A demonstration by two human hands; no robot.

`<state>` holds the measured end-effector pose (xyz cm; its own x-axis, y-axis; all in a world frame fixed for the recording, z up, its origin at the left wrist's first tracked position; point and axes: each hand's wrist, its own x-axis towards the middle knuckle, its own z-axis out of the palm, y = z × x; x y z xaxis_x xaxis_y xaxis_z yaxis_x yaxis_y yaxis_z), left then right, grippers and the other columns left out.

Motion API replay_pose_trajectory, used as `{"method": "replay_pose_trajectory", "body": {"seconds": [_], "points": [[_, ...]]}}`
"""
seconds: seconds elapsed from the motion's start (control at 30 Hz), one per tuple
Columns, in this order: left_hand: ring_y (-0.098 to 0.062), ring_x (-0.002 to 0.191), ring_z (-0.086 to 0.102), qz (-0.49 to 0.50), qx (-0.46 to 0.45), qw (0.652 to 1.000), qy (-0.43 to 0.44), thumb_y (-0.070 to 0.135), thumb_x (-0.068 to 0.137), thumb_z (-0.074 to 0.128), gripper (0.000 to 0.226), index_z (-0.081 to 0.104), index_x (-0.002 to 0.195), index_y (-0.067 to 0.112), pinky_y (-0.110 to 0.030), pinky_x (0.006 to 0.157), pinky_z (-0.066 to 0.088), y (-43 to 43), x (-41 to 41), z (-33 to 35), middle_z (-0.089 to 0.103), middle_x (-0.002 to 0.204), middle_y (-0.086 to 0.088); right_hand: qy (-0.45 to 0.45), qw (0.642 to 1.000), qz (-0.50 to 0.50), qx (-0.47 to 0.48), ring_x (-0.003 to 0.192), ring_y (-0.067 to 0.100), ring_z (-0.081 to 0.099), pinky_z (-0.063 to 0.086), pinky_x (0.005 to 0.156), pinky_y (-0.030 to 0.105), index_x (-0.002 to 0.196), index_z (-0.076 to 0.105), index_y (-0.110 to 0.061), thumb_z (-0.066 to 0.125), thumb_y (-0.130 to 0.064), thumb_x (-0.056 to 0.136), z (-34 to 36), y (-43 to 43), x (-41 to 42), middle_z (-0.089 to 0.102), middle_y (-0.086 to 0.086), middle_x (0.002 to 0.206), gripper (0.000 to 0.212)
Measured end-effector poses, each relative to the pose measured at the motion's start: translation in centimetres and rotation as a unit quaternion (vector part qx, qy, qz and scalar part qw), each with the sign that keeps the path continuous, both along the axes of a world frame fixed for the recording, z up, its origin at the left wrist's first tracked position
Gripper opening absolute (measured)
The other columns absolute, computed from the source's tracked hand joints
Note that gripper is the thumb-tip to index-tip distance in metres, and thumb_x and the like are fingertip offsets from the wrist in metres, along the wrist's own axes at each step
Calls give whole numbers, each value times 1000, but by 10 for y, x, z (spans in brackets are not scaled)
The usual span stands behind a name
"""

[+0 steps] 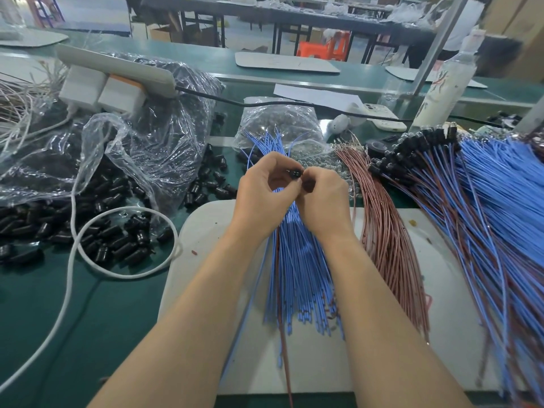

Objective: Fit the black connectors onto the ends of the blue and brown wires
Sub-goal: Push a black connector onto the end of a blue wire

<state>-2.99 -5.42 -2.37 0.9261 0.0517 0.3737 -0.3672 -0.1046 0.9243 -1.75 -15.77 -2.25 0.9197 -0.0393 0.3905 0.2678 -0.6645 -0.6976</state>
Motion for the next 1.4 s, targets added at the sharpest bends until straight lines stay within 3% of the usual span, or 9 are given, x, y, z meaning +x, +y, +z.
{"method": "replay_pose_trajectory", "body": {"seconds": [0.33, 0.63, 0.7, 0.77, 0.83, 0.9, 1.03, 1.27, 1.4], "points": [[-24, 83, 67, 4, 0, 1000, -9, -10, 78, 60, 29, 63, 82, 19, -35, 84, 55, -1, 0, -1, 69, 83, -5, -1, 1000, 3, -7, 60, 15, 45, 26, 54, 22, 70, 57, -11, 55, 1, 81, -1, 0, 1, 51, -1, 64, 16], [-21, 88, 67, 0, 13, 1000, 15, -7, 81, 62, 20, 64, 89, 11, -36, 86, 54, 1, 3, -3, 70, 90, -6, 37, 999, 9, -14, 51, 4, 39, 33, 48, 8, 59, 49, -19, 59, -3, 83, -5, 0, 4, 42, -12, 54, 31], [-20, 88, 66, 9, 8, 1000, 20, -4, 83, 61, 19, 63, 89, 14, -33, 84, 54, 2, 5, -4, 69, 90, -5, 79, 997, 19, -14, 53, 5, 45, 33, 50, 11, 67, 62, -16, 62, -11, 85, -4, -1, 6, 50, -10, 55, 19], [-15, 85, 65, 28, 8, 999, 20, -1, 84, 61, 21, 61, 86, 20, -27, 82, 52, 4, 7, -5, 68, 87, -1, 111, 994, 4, 10, 68, 9, 60, 46, 68, 21, 85, 73, -14, 60, -14, 87, -1, -5, 9, 66, -3, 72, 13], [-15, 85, 65, 46, 10, 999, 23, 2, 85, 62, 24, 60, 84, 26, -26, 82, 52, 6, 8, -6, 67, 86, 2, 116, 991, -33, 51, 86, 17, 67, 53, 84, 32, 100, 73, -13, 54, -7, 87, 1, -14, 12, 72, 3, 92, 25], [-17, 87, 65, 53, 9, 998, 28, 3, 86, 63, 24, 59, 84, 27, -27, 84, 53, 6, 9, -8, 67, 87, 2, 98, 990, -77, 62, 93, 17, 65, 51, 89, 30, 110, 68, -12, 50, -2, 88, 2, -26, 12, 71, 4, 100, 31], [-12, 87, 65, 52, 16, 998, 31, 5, 87, 62, 22, 60, 86, 27, -22, 84, 52, 5, 9, -9, 68, 88, 4, 83, 983, -152, 62, 98, 16, 59, 41, 80, 21, 108, 62, -13, 51, -4, 89, -5, -43, 15, 68, 4, 103, 24], [-10, 86, 64, 62, 20, 997, 34, 8, 88, 63, 22, 59, 86, 30, -19, 82, 51, 4, 9, -9, 68, 88, 5, 95, 986, -115, 70, 105, 15, 57, 42, 85, 20, 115, 60, -14, 49, 1, 91, -9, -42, 19, 63, 1, 112, 31], [-7, 84, 64, 74, 16, 997, 34, 8, 88, 62, 18, 60, 89, 26, -20, 82, 51, 5, 9, -9, 68, 88, 5, 76, 990, -118, 5, 105, 17, 55, 36, 82, 19, 118, 60, -15, 47, 0, 91, -11, -42, 18, 61, 4, 117, 34]]}}
